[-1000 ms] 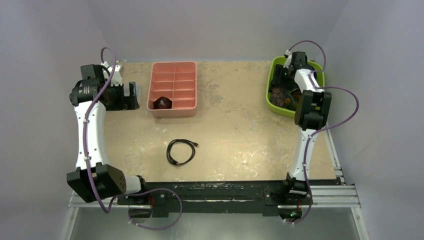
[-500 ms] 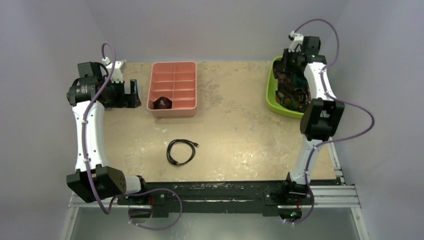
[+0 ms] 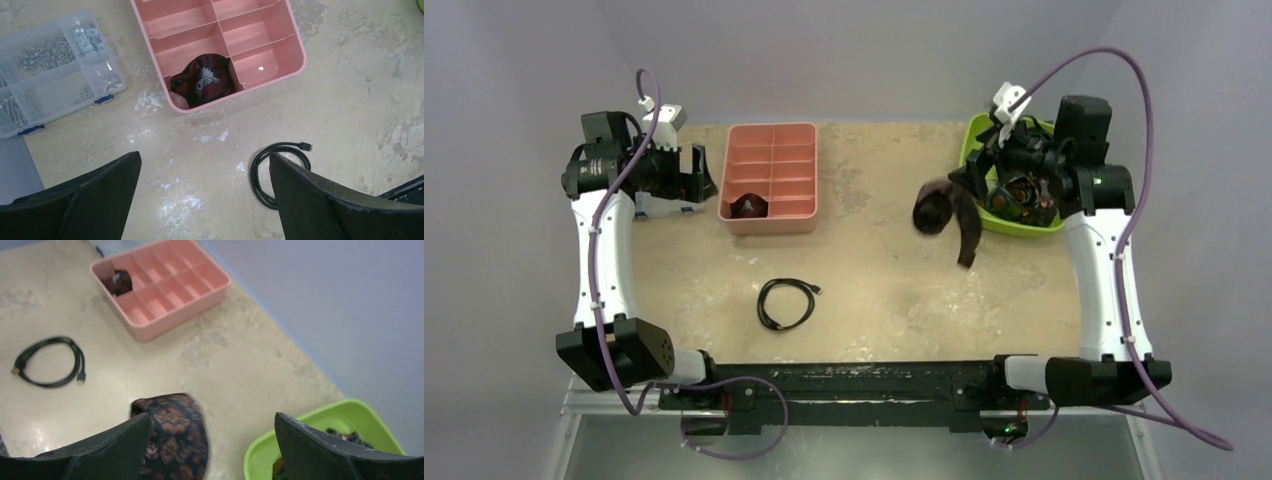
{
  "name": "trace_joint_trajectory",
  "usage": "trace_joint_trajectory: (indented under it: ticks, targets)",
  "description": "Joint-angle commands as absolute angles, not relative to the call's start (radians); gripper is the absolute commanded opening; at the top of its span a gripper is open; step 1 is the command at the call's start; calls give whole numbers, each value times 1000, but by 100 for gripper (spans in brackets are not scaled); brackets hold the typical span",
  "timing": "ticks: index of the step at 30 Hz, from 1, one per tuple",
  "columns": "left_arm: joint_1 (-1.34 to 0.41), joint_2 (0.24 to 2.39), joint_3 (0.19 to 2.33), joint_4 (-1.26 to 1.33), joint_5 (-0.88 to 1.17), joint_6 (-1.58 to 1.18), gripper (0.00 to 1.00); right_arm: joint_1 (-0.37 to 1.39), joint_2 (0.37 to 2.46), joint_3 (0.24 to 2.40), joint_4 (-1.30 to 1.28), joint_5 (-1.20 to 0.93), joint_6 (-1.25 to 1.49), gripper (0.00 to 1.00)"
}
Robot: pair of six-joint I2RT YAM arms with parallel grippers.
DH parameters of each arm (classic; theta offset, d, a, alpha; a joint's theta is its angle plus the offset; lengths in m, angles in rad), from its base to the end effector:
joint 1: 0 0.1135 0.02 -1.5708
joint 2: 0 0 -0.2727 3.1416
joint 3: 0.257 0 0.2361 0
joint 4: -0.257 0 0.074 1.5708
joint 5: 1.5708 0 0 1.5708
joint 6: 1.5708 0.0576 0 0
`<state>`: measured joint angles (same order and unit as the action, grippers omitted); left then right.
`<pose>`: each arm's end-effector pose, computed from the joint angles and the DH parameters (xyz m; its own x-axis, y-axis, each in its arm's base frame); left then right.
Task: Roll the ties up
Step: Place the tie at the center of the board.
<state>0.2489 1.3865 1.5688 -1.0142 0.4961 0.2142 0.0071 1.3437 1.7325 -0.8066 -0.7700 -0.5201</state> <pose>0.2662 0.0394 0.3898 -0.6801 0.0200 -0.7329 0.2442 0.9487 -0.2007 0.2523 0.0419 0.4745 -0.0334 -0.3570 -0.9335 -0.7582 0.6176 -0.2091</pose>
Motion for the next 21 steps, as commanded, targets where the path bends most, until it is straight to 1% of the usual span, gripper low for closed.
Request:
trace_joint_trajectory:
  ticks: [1, 3, 6, 10, 13, 16, 21]
  targets:
    - [237, 1363, 1568, -985, 550, 299, 100, -9, 1319, 1558, -877, -677, -674, 90]
    - [219, 1334, 1523, -961, 539, 353, 100, 36, 1348, 1538, -997, -661, -796, 86]
    - [172, 1301, 1466, -961, 550, 449, 100, 39, 1370, 1431, -1050, -585, -862, 77]
    - [80, 1273, 1406, -983, 526, 540, 100, 43, 1401, 1304, -1095, -519, -915, 77]
    - [25, 1252, 1370, -986, 519, 547, 100, 70, 1397, 1213, -1076, -486, -912, 81]
    - [-11, 1240, 1338, -996, 549, 520, 100, 143, 1412, 1122, -969, -440, -847, 86]
    - [-25, 1193, 1259, -927, 596, 440, 100, 268, 1500, 1048, -792, -404, -713, 99]
